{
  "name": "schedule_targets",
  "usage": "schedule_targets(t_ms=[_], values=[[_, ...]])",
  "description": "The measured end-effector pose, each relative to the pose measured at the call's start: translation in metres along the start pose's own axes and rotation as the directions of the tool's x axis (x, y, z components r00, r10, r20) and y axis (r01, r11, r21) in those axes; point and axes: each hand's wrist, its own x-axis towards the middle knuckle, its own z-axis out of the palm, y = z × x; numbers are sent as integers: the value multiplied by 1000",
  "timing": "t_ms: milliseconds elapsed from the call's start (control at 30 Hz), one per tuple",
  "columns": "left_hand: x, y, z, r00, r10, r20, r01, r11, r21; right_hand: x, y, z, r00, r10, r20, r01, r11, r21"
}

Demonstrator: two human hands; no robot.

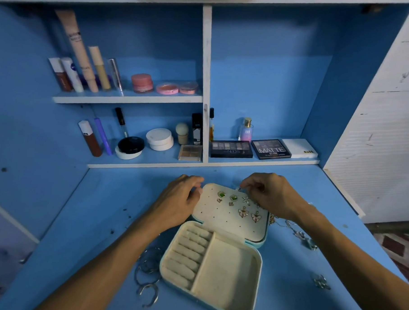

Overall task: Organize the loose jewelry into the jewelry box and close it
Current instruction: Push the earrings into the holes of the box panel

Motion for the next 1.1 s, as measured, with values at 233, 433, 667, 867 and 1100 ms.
schedule_targets(t_ms=[233, 433, 667, 867, 1100], values=[[-50, -45, -62, 947, -161, -278, 138, 985, -98, 2, -31, 20, 969, -206, -133, 193, 975, -106], [-93, -79, -71, 928, -183, -324, 197, 980, 9, 10, -70, 48, 951, -307, -28, 303, 948, -94], [-110, -81, -60, 948, -122, -294, 151, 985, 79, 27, -100, 73, 913, -399, 91, 406, 908, -100], [-94, -69, -55, 987, 14, -163, 20, 978, 209, 32, -107, 85, 908, -400, 124, 410, 909, -79], [-87, -77, -54, 976, -26, -218, 73, 974, 215, 30, -123, 96, 845, -473, 249, 501, 863, -62]])
